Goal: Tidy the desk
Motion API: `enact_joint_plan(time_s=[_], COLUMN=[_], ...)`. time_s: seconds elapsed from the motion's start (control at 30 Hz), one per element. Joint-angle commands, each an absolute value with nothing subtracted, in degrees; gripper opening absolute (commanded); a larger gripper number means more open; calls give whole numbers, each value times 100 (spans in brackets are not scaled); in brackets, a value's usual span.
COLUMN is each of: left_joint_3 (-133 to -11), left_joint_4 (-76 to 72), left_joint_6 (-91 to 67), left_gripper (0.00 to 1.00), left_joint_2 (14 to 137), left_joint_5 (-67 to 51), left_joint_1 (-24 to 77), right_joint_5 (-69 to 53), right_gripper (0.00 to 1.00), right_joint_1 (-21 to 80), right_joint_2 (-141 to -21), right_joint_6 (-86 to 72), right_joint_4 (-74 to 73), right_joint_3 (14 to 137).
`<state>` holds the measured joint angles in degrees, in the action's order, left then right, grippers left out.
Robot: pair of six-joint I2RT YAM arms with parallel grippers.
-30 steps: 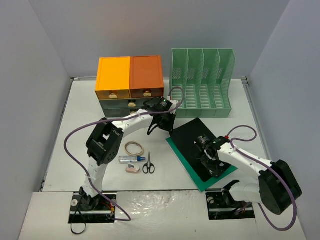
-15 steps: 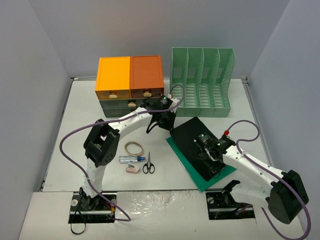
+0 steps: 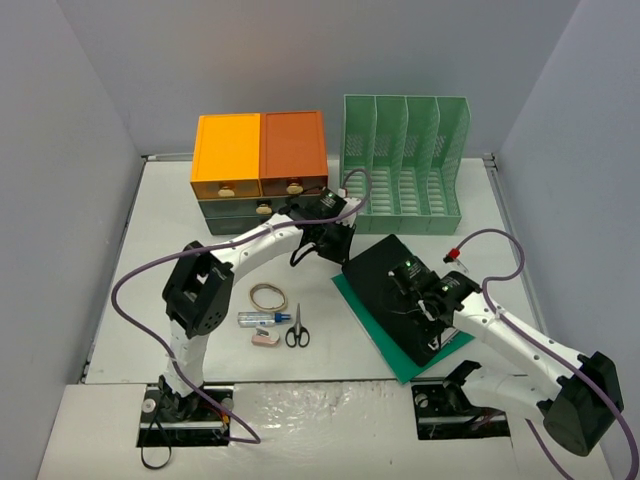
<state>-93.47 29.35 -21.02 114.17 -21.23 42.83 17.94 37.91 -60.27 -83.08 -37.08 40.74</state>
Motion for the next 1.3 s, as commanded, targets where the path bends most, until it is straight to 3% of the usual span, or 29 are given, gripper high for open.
enact_joint_plan(time_s=[0.0,0.57,1.27], left_joint_3=[-9742,-9621,-7470], left_joint_4=[2970,3226,3242], left_joint_6=[-1973,-1810,-2262], left_gripper=[0,0,0], left_joint_2=[10713,10554,9428], left_joint_5=[-2095,-1149,133], left_joint_1=[4298,3989,3496], right_joint_5=[2273,1873,1855], right_gripper=[99,99,99], right_joint_1=[3899,4034,4099], right_joint_2=[-6007,-5978,-6612], right_joint_6=[-8160,-8271,-8037], right_joint_4=[-3744,-3700,-3705], right_joint_3=[4568,4271,4412])
